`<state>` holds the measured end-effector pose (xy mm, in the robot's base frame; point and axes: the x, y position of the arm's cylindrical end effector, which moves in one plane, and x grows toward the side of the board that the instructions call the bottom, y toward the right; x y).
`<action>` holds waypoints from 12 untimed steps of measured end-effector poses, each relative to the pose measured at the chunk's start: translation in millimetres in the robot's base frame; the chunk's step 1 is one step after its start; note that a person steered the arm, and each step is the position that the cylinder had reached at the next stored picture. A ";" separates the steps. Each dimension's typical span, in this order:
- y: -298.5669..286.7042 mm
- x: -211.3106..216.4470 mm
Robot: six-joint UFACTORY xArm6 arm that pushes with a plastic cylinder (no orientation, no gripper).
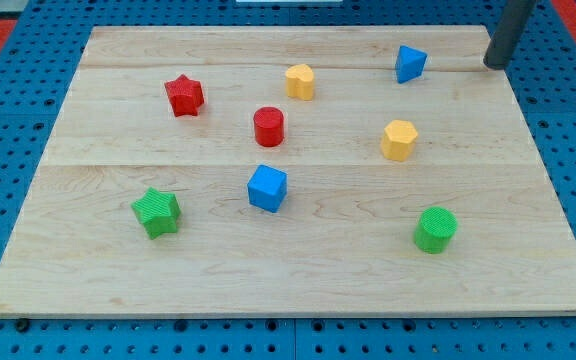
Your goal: Slide the blue triangle towards the top center of the board
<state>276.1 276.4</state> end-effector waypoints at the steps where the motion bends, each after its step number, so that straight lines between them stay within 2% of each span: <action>1: -0.1 0.0; 3: -42.0 -15.5; 4: -84.9 -48.6; 6: -34.6 -12.5; 7: -65.0 5.0; 9: -122.6 -12.9; 11: -114.9 -1.2; 12: -133.5 13.7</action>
<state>289.8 142.9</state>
